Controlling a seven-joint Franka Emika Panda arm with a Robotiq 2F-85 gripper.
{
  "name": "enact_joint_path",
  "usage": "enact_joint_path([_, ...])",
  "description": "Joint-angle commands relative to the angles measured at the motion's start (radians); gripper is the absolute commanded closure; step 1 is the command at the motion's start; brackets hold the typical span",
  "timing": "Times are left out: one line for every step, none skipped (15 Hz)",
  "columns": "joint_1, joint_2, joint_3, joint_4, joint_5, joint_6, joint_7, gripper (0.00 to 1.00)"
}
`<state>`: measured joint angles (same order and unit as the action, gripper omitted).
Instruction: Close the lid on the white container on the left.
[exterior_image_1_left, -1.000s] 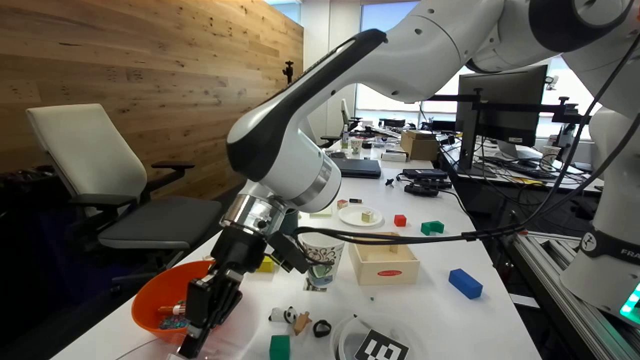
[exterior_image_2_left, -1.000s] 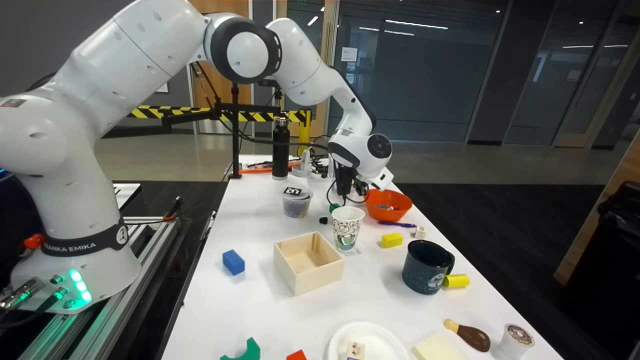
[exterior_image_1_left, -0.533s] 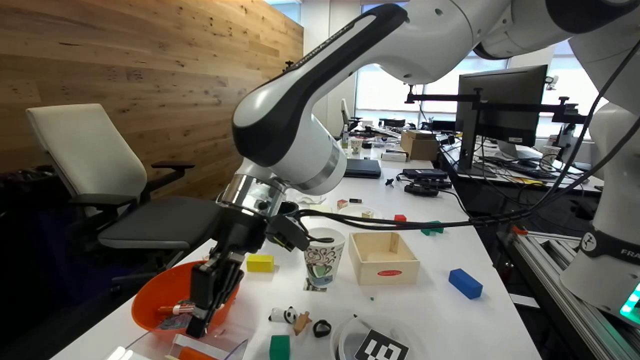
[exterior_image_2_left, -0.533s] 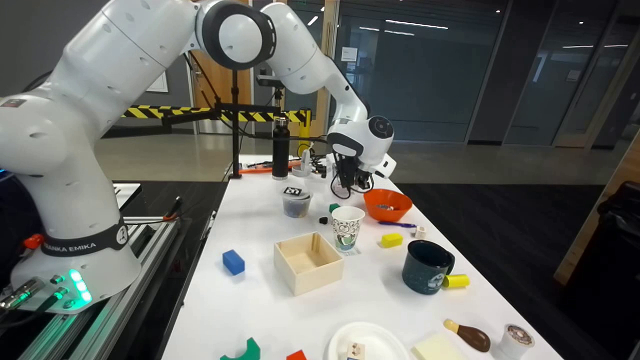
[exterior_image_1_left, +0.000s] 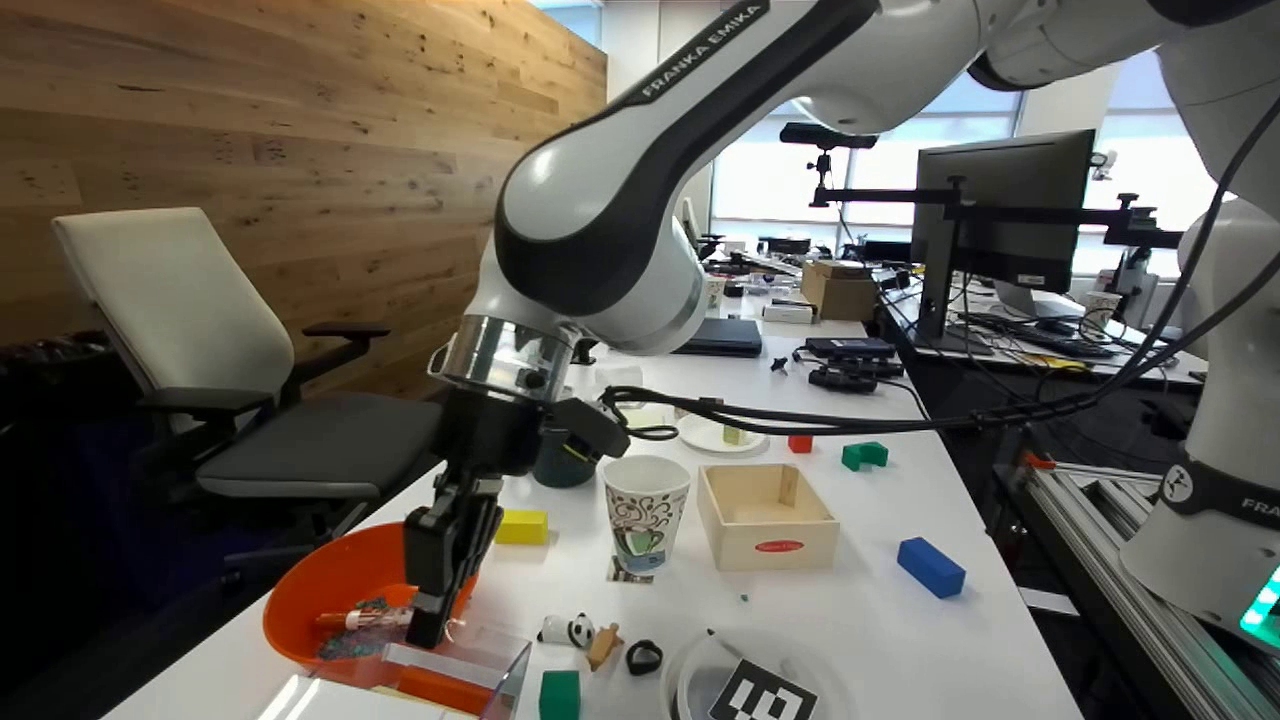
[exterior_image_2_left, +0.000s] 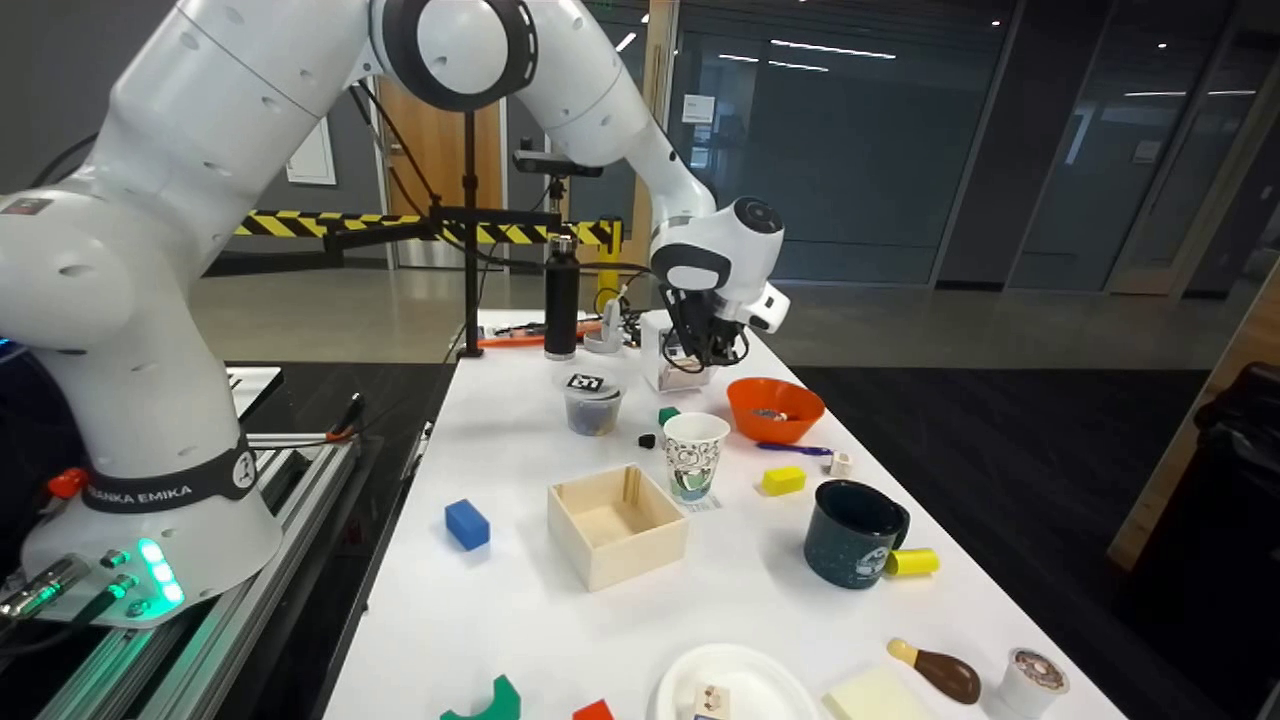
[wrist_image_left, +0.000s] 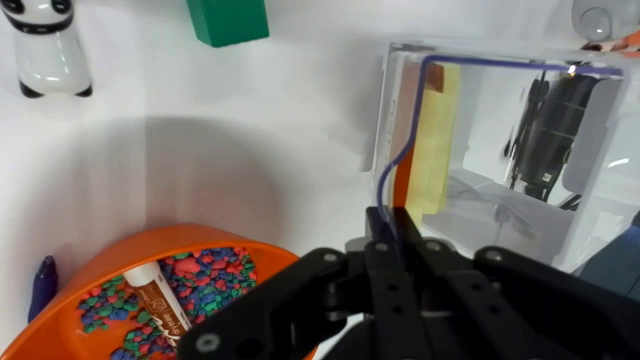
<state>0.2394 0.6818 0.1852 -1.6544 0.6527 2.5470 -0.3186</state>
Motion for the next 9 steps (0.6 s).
enact_joint_path([-0.009, -0.066, 0.011, -0.058, -0.14, -0.026, 0.119, 0.99])
enact_joint_path([-0.004, -0.072, 0.007, -0.061, -0.179, -0.03, 0.151, 0.99])
enact_joint_path([-0.005, -0.075, 0.008, -0.063, -0.212, -0.035, 0.178, 0.99])
enact_joint_path([-0.004, -0.079, 0.007, -0.064, -0.243, -0.041, 0.203, 0.99])
enact_joint_path([-0.002, -0.081, 0.005, -0.062, -0.269, -0.05, 0.224, 0.99])
enact_joint_path([0.0, -0.083, 0.003, -0.061, -0.293, -0.056, 0.242, 0.99])
enact_joint_path([0.005, -0.086, -0.002, -0.059, -0.319, -0.066, 0.261, 0.99])
enact_joint_path([0.008, -0.089, -0.006, -0.057, -0.344, -0.075, 0.276, 0.99])
enact_joint_path([0.011, -0.091, -0.008, -0.055, -0.366, -0.084, 0.29, 0.99])
